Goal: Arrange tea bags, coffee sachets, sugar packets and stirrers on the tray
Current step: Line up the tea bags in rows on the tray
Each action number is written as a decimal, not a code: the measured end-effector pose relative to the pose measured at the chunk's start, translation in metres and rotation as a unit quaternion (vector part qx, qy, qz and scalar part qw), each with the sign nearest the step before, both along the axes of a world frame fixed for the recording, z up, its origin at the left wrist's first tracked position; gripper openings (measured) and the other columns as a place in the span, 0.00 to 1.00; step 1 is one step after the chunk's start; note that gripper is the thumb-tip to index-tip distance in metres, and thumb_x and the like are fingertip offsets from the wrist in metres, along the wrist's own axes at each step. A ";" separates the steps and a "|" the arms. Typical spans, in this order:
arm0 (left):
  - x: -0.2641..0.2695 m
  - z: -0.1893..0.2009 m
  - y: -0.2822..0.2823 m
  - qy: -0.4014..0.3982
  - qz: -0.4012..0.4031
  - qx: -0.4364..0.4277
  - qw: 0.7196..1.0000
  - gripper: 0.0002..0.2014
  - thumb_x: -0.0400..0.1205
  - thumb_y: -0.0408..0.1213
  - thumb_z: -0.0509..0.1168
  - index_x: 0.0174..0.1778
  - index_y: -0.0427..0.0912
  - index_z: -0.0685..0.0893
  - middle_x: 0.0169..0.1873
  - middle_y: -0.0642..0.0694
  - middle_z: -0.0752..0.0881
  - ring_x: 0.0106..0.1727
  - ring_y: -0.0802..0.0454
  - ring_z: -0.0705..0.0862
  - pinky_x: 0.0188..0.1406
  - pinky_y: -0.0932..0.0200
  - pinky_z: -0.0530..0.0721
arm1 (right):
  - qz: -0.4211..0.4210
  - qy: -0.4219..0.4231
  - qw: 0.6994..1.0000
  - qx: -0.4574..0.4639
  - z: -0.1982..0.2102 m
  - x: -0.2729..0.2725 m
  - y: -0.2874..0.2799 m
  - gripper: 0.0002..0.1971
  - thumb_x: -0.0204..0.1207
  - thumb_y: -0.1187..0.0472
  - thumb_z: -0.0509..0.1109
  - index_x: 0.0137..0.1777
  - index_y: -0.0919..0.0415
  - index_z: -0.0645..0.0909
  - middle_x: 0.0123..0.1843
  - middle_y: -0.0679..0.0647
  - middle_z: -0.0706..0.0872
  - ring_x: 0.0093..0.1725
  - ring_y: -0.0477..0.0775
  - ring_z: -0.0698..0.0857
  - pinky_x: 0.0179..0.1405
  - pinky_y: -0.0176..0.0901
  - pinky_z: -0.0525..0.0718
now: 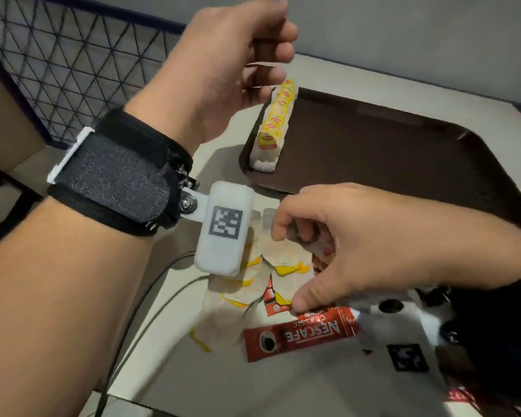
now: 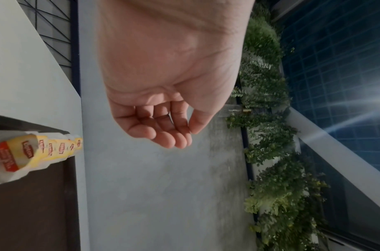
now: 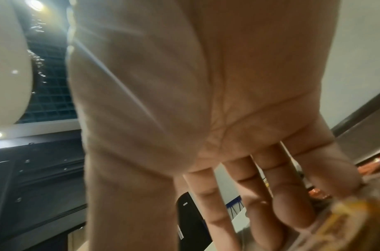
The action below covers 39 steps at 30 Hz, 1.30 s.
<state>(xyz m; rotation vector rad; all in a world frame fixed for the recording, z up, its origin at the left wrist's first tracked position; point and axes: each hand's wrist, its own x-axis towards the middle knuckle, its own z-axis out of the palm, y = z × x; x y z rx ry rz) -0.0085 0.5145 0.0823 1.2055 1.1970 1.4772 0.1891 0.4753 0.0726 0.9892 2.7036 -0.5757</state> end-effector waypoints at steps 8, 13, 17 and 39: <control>0.007 0.000 0.000 -0.008 0.001 -0.023 1.000 0.13 0.89 0.46 0.64 0.43 0.46 0.88 0.34 0.54 0.87 0.32 0.56 0.82 0.34 0.62 0.78 | 0.029 0.014 0.999 0.009 0.001 -0.001 0.011 0.19 0.68 0.35 0.79 0.56 0.38 0.81 0.45 0.38 0.82 0.48 0.33 0.79 0.39 0.34 0.81; 0.012 0.004 -0.003 0.001 -0.013 -0.018 1.000 0.13 0.89 0.46 0.63 0.42 0.47 0.87 0.33 0.54 0.86 0.32 0.56 0.82 0.35 0.61 0.77 | 0.027 0.053 0.998 -0.028 0.005 0.006 0.019 0.10 0.75 0.40 0.73 0.48 0.42 0.88 0.41 0.41 0.89 0.41 0.40 0.87 0.40 0.45 0.86; 0.017 0.005 -0.004 0.011 -0.025 -0.015 1.000 0.13 0.89 0.45 0.64 0.42 0.45 0.88 0.33 0.52 0.87 0.31 0.55 0.82 0.33 0.61 0.77 | 0.027 0.111 0.992 -0.045 0.004 0.010 0.023 0.10 0.78 0.43 0.71 0.46 0.44 0.90 0.42 0.41 0.91 0.42 0.41 0.90 0.42 0.48 0.88; 0.032 -0.003 -0.016 0.058 -0.283 -0.025 0.957 0.12 0.75 0.33 0.80 0.53 0.35 0.90 0.42 0.47 0.91 0.39 0.57 0.88 0.37 0.67 0.86 | -0.092 0.418 0.900 -0.086 0.047 0.057 0.053 0.06 0.77 0.57 0.76 0.48 0.58 0.92 0.36 0.59 0.91 0.33 0.50 0.83 0.33 0.42 0.80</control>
